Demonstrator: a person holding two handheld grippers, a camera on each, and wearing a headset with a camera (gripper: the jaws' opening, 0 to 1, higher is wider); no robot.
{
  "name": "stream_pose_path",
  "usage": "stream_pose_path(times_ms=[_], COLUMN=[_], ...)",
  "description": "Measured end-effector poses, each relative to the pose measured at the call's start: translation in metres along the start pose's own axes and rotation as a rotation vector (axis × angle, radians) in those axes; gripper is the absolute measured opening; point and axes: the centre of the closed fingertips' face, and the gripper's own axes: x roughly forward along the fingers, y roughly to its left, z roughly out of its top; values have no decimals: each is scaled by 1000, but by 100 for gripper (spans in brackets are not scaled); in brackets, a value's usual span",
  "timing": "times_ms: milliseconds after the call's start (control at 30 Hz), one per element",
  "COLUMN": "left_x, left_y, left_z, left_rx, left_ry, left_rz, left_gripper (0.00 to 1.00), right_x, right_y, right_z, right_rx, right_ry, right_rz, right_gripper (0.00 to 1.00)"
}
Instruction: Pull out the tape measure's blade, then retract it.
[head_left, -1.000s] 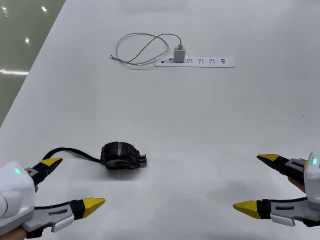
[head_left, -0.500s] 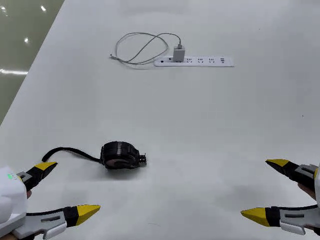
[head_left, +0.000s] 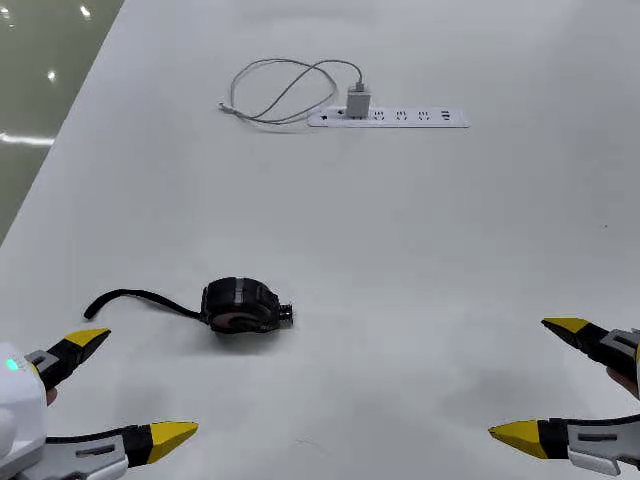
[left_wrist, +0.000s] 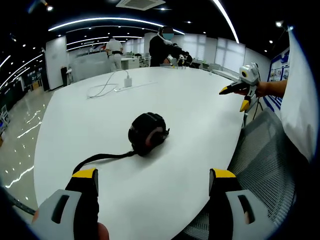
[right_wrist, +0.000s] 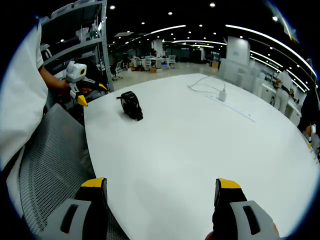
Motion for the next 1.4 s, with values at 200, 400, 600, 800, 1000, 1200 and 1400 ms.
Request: stream_pose_path(times_ms=[200,400,600,800,1000,1200,1400], left_x=[0,0,-1,0,1,2,1], left_y=[-4,-5,-5,-6,-5,-2,-3], left_z=[-4,-7,-7,-7,-8,-6,-5], left_rx=[-2,-6,4,10,20,28,27], left_ry=[-2,-4,-2,-1,6,6,8], left_rz=[-6,-1,8,4,7,27,20], left_gripper=[93,97,99,99,99,99,99], right_x=[-2,-3,-1,0,0,0,0], right_y=[2,4,5,4,4,4,3], right_z=[-3,-5,-2,-3,-5,-5,-7], right_rx=[6,13,25,23,28,30,30], right_ry=[-5,-4,-19,-18,-17,-17,-15], right_rz=[3,0,-5,-4,-4,-3,-3], right_gripper=[92,95,99,99,99,99,99])
